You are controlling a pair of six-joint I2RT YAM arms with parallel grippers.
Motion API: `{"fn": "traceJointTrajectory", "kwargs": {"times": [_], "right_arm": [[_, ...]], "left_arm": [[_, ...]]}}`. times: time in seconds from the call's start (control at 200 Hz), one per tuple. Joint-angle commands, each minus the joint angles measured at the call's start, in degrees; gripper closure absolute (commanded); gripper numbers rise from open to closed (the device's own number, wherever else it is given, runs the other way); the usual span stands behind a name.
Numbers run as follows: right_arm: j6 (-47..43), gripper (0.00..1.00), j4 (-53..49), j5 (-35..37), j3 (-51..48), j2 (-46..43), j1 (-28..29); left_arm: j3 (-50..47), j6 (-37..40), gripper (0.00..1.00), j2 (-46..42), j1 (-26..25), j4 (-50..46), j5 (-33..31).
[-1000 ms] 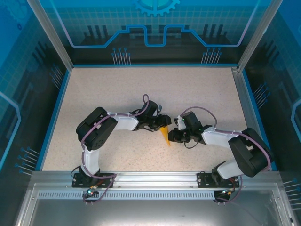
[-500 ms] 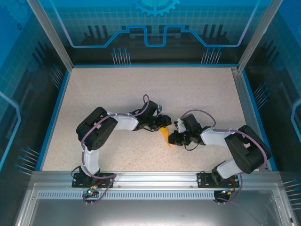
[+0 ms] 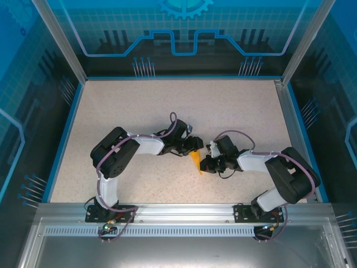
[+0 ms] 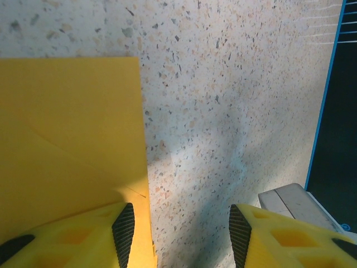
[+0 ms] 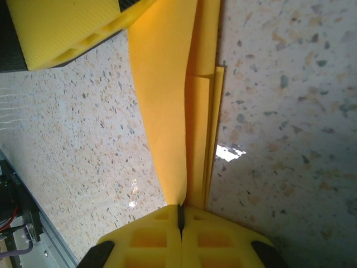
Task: Fold a paper plane with a square sheet of paper (pick it up from the middle)
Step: Fold the wing for the fifth time at the center of the table.
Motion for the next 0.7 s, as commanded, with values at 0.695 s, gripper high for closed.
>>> {"fn": "traceJointTrajectory", "kwargs": {"times": [0.695], "right_arm": [[-0.9,0.88,-15.8,7.0,0.7,-1.3,1.1]], "left_arm": [[-0.8,0.5,0.48,2.0,-0.3,-1.6,0.9]]}}
